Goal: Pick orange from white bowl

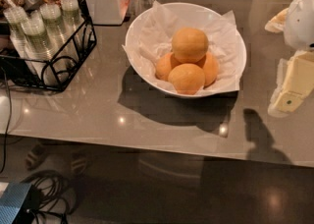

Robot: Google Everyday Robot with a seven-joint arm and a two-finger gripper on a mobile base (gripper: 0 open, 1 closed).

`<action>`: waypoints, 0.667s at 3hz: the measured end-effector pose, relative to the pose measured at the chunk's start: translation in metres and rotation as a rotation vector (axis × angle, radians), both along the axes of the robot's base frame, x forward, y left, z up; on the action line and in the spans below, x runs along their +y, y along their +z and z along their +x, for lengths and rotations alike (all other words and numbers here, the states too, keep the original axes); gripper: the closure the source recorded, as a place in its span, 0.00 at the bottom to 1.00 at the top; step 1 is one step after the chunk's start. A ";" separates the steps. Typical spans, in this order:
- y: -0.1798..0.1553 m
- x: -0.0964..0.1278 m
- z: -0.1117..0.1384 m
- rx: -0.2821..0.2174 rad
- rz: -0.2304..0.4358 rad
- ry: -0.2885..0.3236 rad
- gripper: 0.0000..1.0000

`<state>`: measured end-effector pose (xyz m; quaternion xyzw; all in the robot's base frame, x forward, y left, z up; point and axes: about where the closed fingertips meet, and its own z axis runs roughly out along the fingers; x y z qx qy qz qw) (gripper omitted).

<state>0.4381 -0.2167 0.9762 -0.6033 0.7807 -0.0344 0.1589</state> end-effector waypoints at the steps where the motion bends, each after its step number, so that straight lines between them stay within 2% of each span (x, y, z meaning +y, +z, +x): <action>1: 0.000 0.000 0.000 0.000 0.000 0.000 0.00; 2: 0.003 0.004 0.007 -0.012 0.037 -0.004 0.00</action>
Offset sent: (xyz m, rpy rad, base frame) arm 0.0160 0.0075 0.0005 0.0877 -0.0040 -0.0083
